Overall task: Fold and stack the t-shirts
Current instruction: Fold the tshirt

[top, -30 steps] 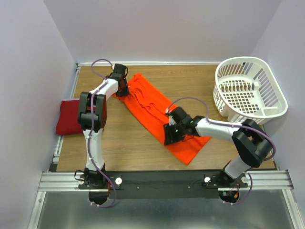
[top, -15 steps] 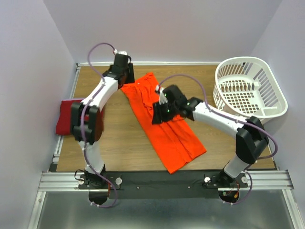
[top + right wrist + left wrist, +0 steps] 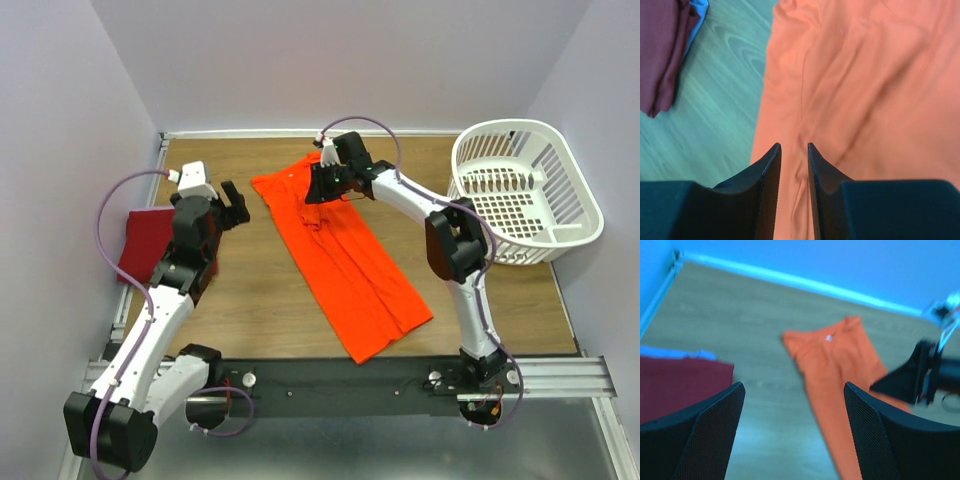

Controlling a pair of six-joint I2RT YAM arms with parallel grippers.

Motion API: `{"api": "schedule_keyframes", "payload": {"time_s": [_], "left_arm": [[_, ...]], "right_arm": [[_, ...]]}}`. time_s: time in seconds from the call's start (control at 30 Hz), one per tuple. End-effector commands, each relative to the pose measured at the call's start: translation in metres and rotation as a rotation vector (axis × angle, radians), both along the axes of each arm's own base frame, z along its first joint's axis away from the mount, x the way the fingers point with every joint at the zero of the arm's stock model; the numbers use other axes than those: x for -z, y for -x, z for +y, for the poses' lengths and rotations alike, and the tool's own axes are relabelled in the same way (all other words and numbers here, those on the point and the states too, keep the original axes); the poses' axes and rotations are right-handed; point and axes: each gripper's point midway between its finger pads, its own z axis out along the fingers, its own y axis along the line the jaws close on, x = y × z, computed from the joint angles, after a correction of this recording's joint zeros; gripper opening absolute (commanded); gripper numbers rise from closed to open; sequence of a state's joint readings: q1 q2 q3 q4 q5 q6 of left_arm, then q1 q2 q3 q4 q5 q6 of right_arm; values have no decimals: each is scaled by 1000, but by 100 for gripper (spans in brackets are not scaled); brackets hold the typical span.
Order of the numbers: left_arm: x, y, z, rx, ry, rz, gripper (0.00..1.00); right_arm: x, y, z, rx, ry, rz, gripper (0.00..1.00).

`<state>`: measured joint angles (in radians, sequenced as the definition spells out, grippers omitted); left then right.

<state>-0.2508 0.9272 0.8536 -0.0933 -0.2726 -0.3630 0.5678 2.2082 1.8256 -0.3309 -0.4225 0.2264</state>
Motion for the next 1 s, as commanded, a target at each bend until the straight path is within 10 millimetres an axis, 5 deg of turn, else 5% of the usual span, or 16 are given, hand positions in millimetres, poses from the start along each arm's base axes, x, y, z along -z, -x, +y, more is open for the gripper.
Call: {"api": "schedule_keyframes", "payload": {"time_s": [0.0,0.13,0.33,0.43,0.57,0.7,0.83,0.97], "left_arm": [[41,21,4,16,-37,34,88],[33,31,8,17,-41,-34,88],[34,27,-2,74,-49,-32,88],[38,26,-4,81,-55,-19,88],[45,26,-13,142,-72,-3,87],[43,23,-18,169,-85,-21,87],[48,20,-21,182,-88,-3,87],[63,15,-29,218,-75,52,87]], "right_arm": [[5,-15,23,-79,-50,-27,34],[44,-36,32,-57,-55,20,34],[85,-64,17,42,-54,83,35],[99,-84,-6,138,-48,102,35],[111,-120,-60,307,-20,98,36],[99,-146,-94,370,-65,82,37],[73,-161,-103,348,-82,8,45],[13,-153,-102,301,-112,-75,52]]}}
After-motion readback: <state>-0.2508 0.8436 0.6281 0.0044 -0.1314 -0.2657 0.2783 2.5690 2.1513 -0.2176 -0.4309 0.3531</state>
